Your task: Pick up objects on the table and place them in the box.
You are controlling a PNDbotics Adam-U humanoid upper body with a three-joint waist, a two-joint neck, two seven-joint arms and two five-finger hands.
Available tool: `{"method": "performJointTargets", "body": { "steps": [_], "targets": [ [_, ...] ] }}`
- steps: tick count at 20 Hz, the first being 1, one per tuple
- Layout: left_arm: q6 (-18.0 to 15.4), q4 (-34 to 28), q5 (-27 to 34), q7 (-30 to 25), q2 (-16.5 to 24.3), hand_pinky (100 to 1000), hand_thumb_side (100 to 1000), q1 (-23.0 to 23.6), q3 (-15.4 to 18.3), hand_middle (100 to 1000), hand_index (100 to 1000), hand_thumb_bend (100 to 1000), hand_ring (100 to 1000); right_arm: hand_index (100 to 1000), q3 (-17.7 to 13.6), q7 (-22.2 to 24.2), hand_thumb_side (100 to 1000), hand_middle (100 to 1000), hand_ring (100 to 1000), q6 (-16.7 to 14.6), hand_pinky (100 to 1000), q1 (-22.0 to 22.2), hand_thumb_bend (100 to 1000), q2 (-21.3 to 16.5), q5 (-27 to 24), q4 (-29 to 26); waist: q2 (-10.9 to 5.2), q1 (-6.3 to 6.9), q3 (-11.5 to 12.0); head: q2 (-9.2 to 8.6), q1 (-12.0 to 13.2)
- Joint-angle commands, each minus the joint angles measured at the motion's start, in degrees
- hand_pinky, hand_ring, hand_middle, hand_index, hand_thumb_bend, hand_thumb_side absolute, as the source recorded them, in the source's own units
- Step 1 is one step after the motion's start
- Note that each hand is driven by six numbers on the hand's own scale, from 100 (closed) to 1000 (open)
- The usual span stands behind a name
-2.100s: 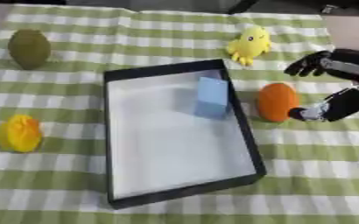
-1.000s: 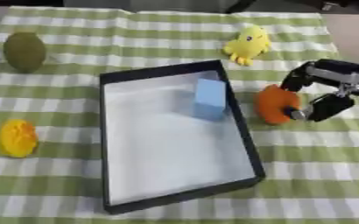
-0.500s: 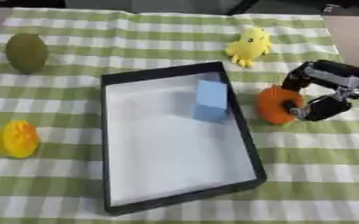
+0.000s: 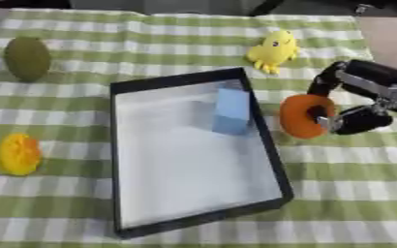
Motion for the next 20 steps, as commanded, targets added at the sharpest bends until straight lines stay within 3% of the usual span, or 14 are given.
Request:
{"method": "performJointTargets", "body": {
  "steps": [1,7,10,15,20],
  "targets": [
    [0.03,-0.82,-0.08,0.05,1.93,849,765,-0.12,0.27,807,796,143,854,622,-3.29,-1.23,100,498,641,-2.81,774,-0.41,100,-3.99,-0.39,-2.81,-1.33,0.57,-0.27,0.12,0.23],
    [0.00,-0.64,-0.18,0.02,2.43,848,764,0.17,0.23,807,796,141,854,623,-6.43,-4.20,100,482,639,-10.79,776,-2.71,101,-5.59,-2.64,-2.99,-1.85,0.56,-0.63,0.61,0.49],
    [0.00,-0.60,-0.21,-0.07,2.65,848,763,0.25,0.15,807,796,139,854,622,-6.48,-4.49,100,481,638,-15.25,777,-5.63,100,-5.70,-4.89,-2.99,-2.09,0.50,-0.63,0.87,0.42],
    [0.00,-0.62,-0.22,-0.25,3.06,848,760,0.17,-0.08,808,796,137,855,624,-2.02,0.05,100,486,635,-20.29,775,-13.09,104,-4.28,-7.86,-2.99,-2.52,0.41,-0.38,1.29,-0.09],
    [0.01,-0.62,-0.23,-0.39,3.34,847,760,0.30,-0.23,808,796,137,855,628,4.35,6.83,100,493,634,-18.93,773,-22.28,100,0.51,-9.04,-2.99,-2.89,0.37,-0.35,1.62,-0.41]
  ]
}}
